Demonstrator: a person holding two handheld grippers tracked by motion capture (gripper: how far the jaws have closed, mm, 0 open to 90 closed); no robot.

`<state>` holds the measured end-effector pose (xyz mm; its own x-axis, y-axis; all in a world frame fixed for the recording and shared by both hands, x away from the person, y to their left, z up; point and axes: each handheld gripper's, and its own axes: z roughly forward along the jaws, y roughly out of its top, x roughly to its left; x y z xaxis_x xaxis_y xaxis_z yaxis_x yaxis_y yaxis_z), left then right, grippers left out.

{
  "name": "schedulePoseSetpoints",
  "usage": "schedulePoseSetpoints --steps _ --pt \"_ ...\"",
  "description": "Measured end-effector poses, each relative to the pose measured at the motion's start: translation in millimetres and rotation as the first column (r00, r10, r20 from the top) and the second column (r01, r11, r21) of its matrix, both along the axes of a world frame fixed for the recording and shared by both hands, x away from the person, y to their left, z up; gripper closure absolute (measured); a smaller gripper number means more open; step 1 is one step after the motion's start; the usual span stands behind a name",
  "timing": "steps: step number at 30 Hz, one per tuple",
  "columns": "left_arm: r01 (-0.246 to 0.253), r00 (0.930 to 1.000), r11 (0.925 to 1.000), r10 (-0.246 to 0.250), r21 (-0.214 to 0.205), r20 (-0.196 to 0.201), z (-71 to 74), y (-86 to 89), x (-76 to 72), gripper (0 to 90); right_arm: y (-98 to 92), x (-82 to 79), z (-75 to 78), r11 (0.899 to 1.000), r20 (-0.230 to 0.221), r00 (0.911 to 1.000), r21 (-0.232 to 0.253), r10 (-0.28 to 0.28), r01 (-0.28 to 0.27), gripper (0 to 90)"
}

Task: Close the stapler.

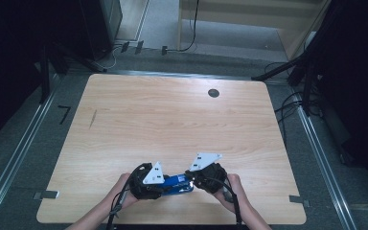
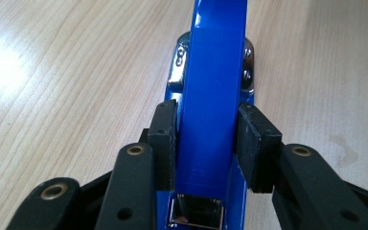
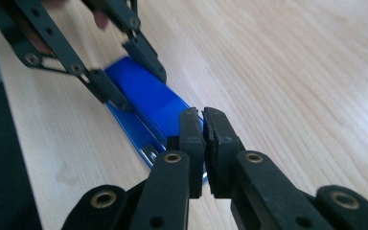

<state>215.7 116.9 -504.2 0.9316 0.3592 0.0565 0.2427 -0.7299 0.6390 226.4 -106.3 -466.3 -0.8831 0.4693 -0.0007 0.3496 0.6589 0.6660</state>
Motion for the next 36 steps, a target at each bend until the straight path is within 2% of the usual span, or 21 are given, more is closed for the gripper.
schedulePoseSetpoints --steps 1,2,3,6,10,13,18,21,23,26,33,36 --pt "-0.003 0.9999 1.0000 0.003 0.002 -0.014 -0.4 2.4 1.5 60.4 -0.6 0.2 -1.9 1.000 -0.011 0.9999 0.003 -0.004 0.004 88.2" --pt "-0.003 0.9999 1.0000 0.003 0.002 -0.014 -0.4 2.4 1.5 54.6 -0.6 0.2 -1.9 1.000 -0.011 0.9999 0.003 -0.004 0.004 88.2" --pt "-0.015 0.9994 0.9999 0.015 0.008 -0.032 -0.8 5.2 3.5 49.4 -0.9 0.4 -1.9 1.000 -0.008 1.0000 0.000 -0.005 0.005 88.2" --pt "-0.040 0.9984 0.9992 0.040 0.001 -0.040 1.1 9.0 5.7 38.3 -1.5 1.3 -2.8 1.000 -0.018 0.9998 0.002 -0.008 0.008 88.2" --pt "-0.060 0.9975 0.9981 0.060 -0.009 -0.039 5.0 13.2 6.1 31.7 -1.4 1.5 -2.9 1.000 -0.020 0.9997 -0.001 -0.012 0.012 88.2" --pt "-0.091 0.9953 0.9958 0.091 -0.010 -0.033 10.0 20.5 5.8 20.9 -1.1 1.7 -5.4 1.000 -0.026 0.9996 -0.011 -0.015 0.015 89.1" --pt "-0.147 0.9891 0.9890 0.146 -0.021 -0.014 16.7 32.6 7.1 18.6 0.2 2.0 -8.2 1.000 -0.033 0.9993 -0.025 -0.016 0.015 89.4" --pt "-0.182 0.9832 0.9826 0.181 -0.038 -0.018 19.2 38.7 8.4 17.3 -0.5 2.8 -8.4 1.000 -0.035 0.9993 -0.023 -0.016 0.015 89.4" --pt "-0.187 0.9823 0.9816 0.186 -0.038 -0.020 19.7 40.4 8.7 16.5 -0.6 3.0 -8.4 1.000 -0.035 0.9992 -0.022 -0.016 0.015 89.4" --pt "-0.211 0.9774 0.9764 0.210 -0.045 -0.021 21.0 44.7 9.0 15.4 0.6 2.1 -8.1 0.999 -0.036 0.9992 -0.030 -0.017 0.016 90.0" --pt "-0.213 0.9770 0.9764 0.213 -0.034 -0.018 21.9 45.6 9.0 14.9 0.5 1.9 -8.9 0.999 -0.041 0.9988 -0.026 -0.026 0.025 90.0" --pt "-0.212 0.9772 0.9767 0.211 -0.035 -0.020 22.1 45.7 9.2 14.8 1.5 1.0 -11.1 0.999 -0.021 0.9993 -0.045 -0.031 0.030 90.0"
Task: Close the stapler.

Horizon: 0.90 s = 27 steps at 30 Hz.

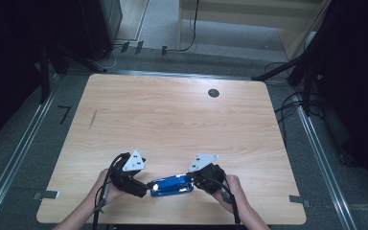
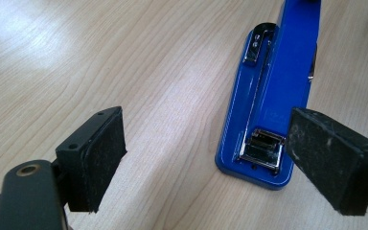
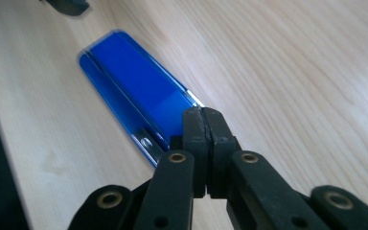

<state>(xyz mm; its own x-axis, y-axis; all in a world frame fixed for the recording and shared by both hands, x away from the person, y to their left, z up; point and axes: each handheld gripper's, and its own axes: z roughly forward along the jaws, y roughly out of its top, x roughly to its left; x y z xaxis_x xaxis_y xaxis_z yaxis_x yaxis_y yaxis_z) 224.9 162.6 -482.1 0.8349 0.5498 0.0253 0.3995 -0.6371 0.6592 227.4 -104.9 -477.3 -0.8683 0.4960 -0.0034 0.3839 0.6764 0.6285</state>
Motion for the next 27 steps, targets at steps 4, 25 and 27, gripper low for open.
schedulePoseSetpoints --steps 4,25,27 --pt "-0.006 1.0000 1.0000 0.006 -0.004 0.002 1.0 0.6 -0.2 14.7 -7.2 4.6 -2.8 0.998 -0.025 0.9995 0.052 -0.022 0.023 89.0" --pt "-0.090 0.9956 0.9958 0.090 -0.018 0.027 6.4 16.1 5.8 10.1 -41.0 15.6 9.3 0.987 -0.044 0.9878 0.047 -0.150 0.152 17.3" --pt "-0.099 0.9947 0.9949 0.099 -0.021 0.027 6.1 17.8 6.9 8.8 -47.1 15.9 11.2 0.985 -0.047 0.9858 0.055 -0.161 0.164 14.0"
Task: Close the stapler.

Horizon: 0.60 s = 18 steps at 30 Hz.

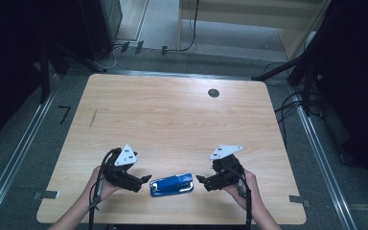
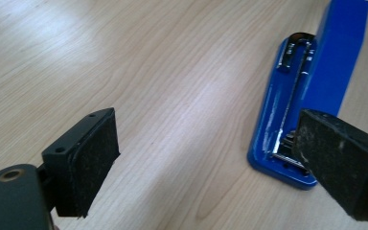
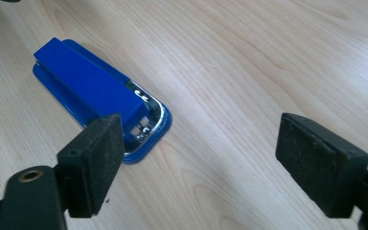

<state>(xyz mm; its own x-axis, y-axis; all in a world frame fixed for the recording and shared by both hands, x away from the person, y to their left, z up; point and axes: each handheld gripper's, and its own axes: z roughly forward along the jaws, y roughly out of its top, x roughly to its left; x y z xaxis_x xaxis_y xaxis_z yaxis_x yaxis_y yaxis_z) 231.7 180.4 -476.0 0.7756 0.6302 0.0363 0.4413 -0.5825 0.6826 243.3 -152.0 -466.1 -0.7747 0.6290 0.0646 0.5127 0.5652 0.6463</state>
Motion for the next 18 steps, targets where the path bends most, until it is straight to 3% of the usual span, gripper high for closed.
schedulePoseSetpoints --steps 8,9,18 --pt "-0.095 0.9954 0.9954 0.095 0.014 -0.016 -4.8 15.9 9.5 6.8 -29.0 3.0 1.3 0.996 -0.001 0.9956 0.009 -0.094 0.094 3.7" --pt "-0.118 0.9929 0.9930 0.118 0.008 -0.017 -5.4 19.7 11.4 6.8 -38.1 4.1 -0.3 0.992 -0.005 0.9925 -0.001 -0.122 0.122 0.3" --pt "-0.202 0.9789 0.9786 0.203 0.040 -0.025 -14.1 34.5 21.2 6.8 -77.6 3.2 -13.6 0.974 -0.004 0.9739 -0.019 -0.227 0.227 0.0"
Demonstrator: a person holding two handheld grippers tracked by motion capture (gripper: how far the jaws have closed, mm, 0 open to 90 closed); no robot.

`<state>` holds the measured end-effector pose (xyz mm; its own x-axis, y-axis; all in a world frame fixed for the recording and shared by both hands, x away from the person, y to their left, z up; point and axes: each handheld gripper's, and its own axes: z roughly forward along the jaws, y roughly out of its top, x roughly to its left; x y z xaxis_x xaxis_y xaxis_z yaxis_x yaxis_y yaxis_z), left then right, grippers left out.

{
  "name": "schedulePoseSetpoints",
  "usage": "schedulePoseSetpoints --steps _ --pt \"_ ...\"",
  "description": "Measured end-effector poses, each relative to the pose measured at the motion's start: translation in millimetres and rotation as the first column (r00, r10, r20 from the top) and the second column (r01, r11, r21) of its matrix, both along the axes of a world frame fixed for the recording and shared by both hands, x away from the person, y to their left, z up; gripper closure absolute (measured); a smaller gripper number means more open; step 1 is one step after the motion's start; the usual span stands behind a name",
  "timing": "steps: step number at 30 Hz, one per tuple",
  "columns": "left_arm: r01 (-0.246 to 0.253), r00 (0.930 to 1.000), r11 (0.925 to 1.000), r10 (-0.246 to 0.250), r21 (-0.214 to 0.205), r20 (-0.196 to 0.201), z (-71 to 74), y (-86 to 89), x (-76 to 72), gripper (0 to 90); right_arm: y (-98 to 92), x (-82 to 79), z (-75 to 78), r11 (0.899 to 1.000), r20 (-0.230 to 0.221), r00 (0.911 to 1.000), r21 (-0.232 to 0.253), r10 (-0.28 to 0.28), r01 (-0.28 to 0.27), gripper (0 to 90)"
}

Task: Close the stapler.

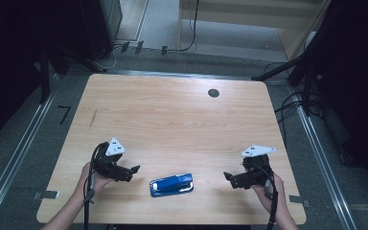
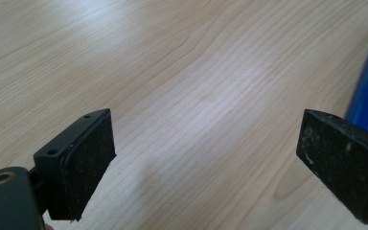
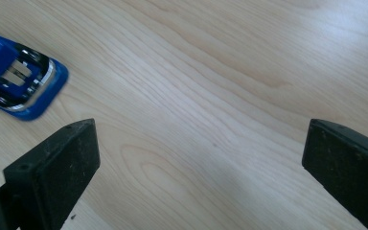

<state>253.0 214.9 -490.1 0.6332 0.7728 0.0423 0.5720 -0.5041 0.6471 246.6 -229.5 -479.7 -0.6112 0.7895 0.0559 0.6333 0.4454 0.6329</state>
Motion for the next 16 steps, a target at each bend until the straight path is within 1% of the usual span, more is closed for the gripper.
schedulePoseSetpoints --steps 1,3,5,6,8,9,10,11,13,15,16 --pt "0.000 1.0000 1.0000 0.000 0.000 0.000 0.0 0.0 0.0 6.8 0.0 0.0 0.0 1.000 0.000 1.0000 0.000 0.000 0.000 0.0" --pt "-0.023 0.9997 0.9997 0.023 0.003 -0.006 -3.0 5.4 3.0 6.8 -10.7 -0.6 -5.7 1.000 0.003 0.9999 -0.017 -0.010 0.010 0.0" --pt "-0.028 0.9995 0.9996 0.029 0.008 -0.011 -4.5 6.8 4.1 6.8 -14.1 -0.4 -8.0 1.000 -0.001 0.9999 -0.017 -0.012 0.012 0.0" --pt "-0.040 0.9989 0.9992 0.040 0.009 -0.025 -7.6 9.6 6.5 6.8 -20.0 0.3 -12.6 1.000 -0.017 0.9997 -0.023 -0.020 0.019 0.0" --pt "-0.040 0.9986 0.9992 0.040 0.005 -0.035 -10.5 11.7 8.8 6.4 -24.4 1.1 -16.5 0.999 -0.020 0.9992 -0.022 -0.034 0.034 0.0" --pt "-0.040 0.9986 0.9992 0.040 0.005 -0.035 -10.5 11.7 8.8 5.9 -24.4 1.1 -16.5 0.999 -0.020 0.9992 -0.022 -0.034 0.034 0.0" --pt "-0.044 0.9979 0.9989 0.044 0.017 -0.048 -12.9 13.2 10.5 5.7 -26.9 2.2 -19.2 0.998 -0.028 0.9984 -0.026 -0.049 0.048 0.0" --pt "-0.047 0.9974 0.9988 0.047 0.014 -0.054 -14.4 13.5 11.1 5.7 -27.8 3.0 -20.5 0.998 -0.027 0.9986 -0.033 -0.047 0.046 0.0" --pt "-0.048 0.9970 0.9984 0.050 0.028 -0.060 -17.0 14.2 12.2 4.9 -28.2 3.9 -23.1 0.998 -0.032 0.9986 -0.044 -0.042 0.041 0.0" --pt "-0.049 0.9963 0.9985 0.051 0.025 -0.070 -19.6 14.9 13.2 4.6 -28.6 5.0 -26.1 0.998 -0.035 0.9987 -0.053 -0.037 0.035 0.0" --pt "-0.049 0.9963 0.9985 0.051 0.025 -0.070 -19.6 14.9 13.2 4.5 -28.5 5.3 -27.3 0.998 -0.047 0.9981 -0.053 -0.040 0.038 0.0"
